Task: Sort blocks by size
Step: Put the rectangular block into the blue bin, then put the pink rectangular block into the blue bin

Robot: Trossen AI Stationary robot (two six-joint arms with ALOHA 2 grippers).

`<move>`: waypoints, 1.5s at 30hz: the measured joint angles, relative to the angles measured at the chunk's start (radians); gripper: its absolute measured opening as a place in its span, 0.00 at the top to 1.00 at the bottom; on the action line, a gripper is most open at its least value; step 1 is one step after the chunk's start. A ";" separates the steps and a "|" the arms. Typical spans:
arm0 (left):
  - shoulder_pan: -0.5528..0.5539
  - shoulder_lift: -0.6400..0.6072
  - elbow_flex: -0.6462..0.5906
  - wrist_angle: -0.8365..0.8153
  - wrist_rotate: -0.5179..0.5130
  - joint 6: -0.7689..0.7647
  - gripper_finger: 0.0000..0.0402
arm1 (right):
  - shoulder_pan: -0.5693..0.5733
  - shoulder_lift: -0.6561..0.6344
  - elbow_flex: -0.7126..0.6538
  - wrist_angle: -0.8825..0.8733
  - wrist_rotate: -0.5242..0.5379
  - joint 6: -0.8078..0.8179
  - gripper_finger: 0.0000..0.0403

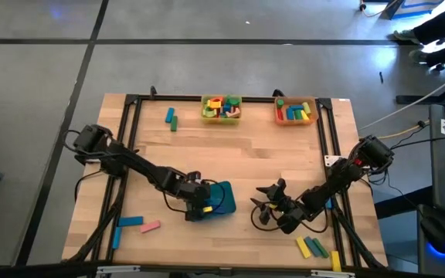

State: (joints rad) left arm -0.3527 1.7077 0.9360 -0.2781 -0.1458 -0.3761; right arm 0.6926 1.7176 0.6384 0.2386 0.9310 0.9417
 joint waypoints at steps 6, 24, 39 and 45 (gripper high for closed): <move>0.020 0.005 0.000 -0.051 -0.001 0.046 0.86 | 0.000 0.000 0.000 -0.002 0.000 0.000 0.42; 0.032 -0.002 0.060 -0.153 0.045 0.198 0.61 | 0.000 0.000 0.000 -0.002 -0.001 0.000 0.42; -0.098 -0.237 0.164 -0.496 0.052 0.066 0.51 | 0.000 0.000 0.000 0.000 -0.008 0.005 0.42; -0.261 -0.267 0.164 -0.614 0.054 -0.078 0.51 | 0.000 0.001 0.000 0.000 -0.008 0.008 0.42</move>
State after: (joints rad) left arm -0.6136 1.4403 1.0995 -0.8920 -0.0918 -0.4545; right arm 0.6930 1.7184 0.6384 0.2382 0.9234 0.9493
